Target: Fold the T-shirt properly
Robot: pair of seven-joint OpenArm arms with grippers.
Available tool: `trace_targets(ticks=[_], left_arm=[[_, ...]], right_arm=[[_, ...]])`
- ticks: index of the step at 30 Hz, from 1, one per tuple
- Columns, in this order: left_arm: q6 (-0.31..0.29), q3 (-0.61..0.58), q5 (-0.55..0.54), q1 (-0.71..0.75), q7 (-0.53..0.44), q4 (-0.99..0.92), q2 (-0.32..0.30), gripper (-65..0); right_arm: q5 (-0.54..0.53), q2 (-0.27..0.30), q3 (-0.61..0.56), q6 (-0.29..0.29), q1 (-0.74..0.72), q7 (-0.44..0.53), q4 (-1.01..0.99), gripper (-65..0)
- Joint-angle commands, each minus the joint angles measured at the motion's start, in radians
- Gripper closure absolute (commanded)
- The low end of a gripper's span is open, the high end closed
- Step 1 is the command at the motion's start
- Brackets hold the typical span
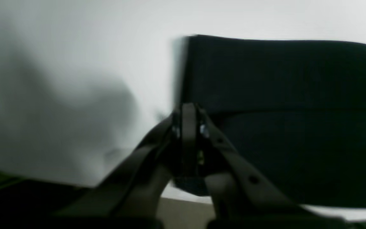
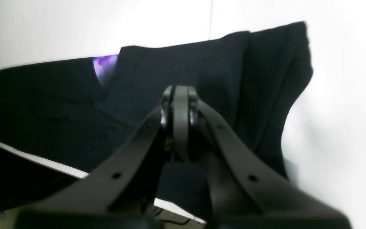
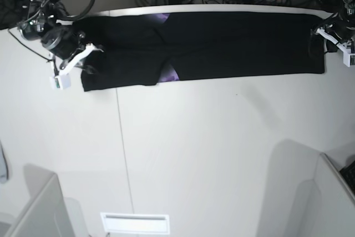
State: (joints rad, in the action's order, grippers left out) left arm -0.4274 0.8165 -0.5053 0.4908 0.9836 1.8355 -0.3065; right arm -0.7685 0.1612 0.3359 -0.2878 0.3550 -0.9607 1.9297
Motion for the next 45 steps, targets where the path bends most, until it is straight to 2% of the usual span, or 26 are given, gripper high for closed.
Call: trace_targets(ticks=[1,7,12,17,20,26,31,34,38,40,42,45], left_arm=[[0.006,0.013,0.004,0.006,-0.015,-0.004,-0.02,0.0],[0.006,0.011,0.004,-0.047,-0.021,-0.208,-0.01,0.0],[0.008,0.0,0.004,-0.114,-0.021,-0.333,-0.009,0.0],[0.011,-0.062,0.006,-0.192,-0.021,-0.44,-0.012,0.0],[0.012,-0.065,0.007,-0.268,-0.021,-0.524,-0.013,0.0],[0.012,-0.059,0.233,-0.432,-0.019,-0.578,-0.01,0.0],[0.012,-0.062,0.314,-0.53,-0.015,-0.58,-0.009,0.0],[0.012,-0.058,0.313,-0.559,-0.012,-0.564,-0.009,0.0],[0.012,-0.055,0.307,-0.55,-0.01,-0.504,-0.012,0.0],[0.012,-0.035,0.303,-0.548,-0.007,-0.46,-0.012,0.0],[0.008,0.027,0.277,-0.55,0.053,-0.428,-0.012,0.0],[0.008,0.126,0.149,-0.548,0.173,-0.342,-0.029,0.0]], right_arm=[[0.01,-0.004,-0.007,-0.006,-0.003,0.016,0.017,0.0],[0.162,-0.039,-0.025,-0.008,-0.02,0.016,-0.042,0.0],[0.223,-0.044,-0.024,-0.008,-0.038,0.022,-0.155,0.0],[0.266,-0.038,-0.021,-0.006,-0.053,0.138,-0.267,0.0],[0.287,-0.039,-0.021,-0.004,-0.092,0.17,-0.324,0.0],[0.369,-0.044,-0.013,-0.003,-0.253,0.177,-0.456,0.0],[0.412,-0.045,0.062,-0.003,-0.383,0.173,-0.568,0.0],[0.41,-0.042,0.068,-0.003,-0.402,0.164,-0.543,0.0],[0.406,-0.047,0.065,-0.006,-0.393,0.087,-0.418,0.0],[0.406,-0.071,0.064,-0.008,-0.393,0.067,-0.353,0.0],[0.406,-0.081,0.064,-0.008,-0.388,0.059,-0.295,0.0],[0.406,-0.088,0.065,-0.009,-0.365,0.039,-0.195,0.0]])
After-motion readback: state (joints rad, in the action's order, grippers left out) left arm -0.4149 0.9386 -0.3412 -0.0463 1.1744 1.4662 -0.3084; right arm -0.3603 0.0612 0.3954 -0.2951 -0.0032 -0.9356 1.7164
